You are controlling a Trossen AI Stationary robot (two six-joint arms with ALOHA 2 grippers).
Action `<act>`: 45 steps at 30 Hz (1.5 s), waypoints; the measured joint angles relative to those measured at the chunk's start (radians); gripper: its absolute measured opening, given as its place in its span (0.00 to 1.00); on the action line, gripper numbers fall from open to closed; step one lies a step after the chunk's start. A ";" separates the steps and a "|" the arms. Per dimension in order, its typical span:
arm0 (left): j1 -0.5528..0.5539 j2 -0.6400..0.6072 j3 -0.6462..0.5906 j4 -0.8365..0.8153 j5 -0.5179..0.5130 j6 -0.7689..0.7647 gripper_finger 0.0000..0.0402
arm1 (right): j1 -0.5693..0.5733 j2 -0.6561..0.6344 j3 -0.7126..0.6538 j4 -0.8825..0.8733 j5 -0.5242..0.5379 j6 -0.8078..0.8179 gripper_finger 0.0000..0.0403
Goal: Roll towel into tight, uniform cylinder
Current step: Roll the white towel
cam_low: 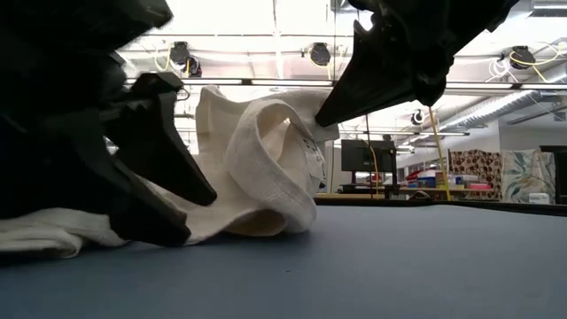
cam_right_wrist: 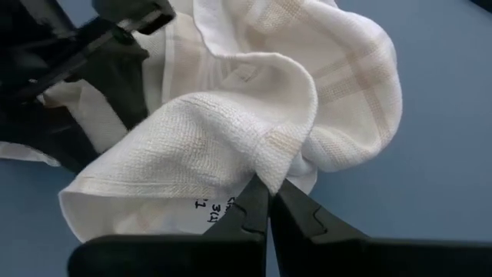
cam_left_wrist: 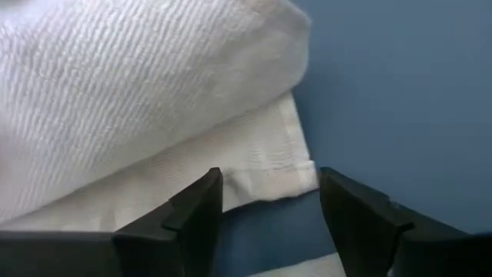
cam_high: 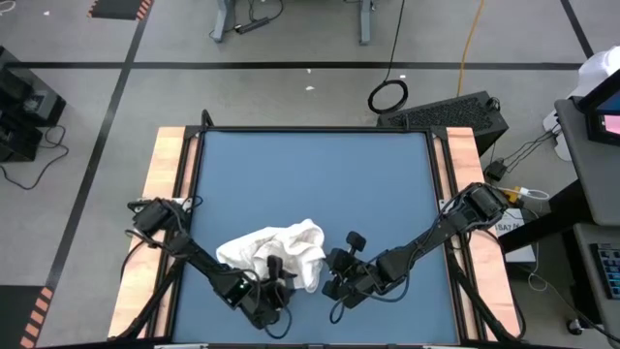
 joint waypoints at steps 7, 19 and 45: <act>0.063 -0.005 0.004 -0.002 0.129 0.069 0.39 | 0.000 0.000 0.000 0.002 0.000 0.000 0.00; 0.083 -0.067 -0.001 -0.061 0.030 0.160 0.02 | 0.003 0.000 0.000 0.005 -0.005 0.000 0.00; 0.072 -0.557 0.029 -0.120 0.181 0.449 0.01 | -0.055 -0.129 0.000 -0.142 0.026 -0.030 0.00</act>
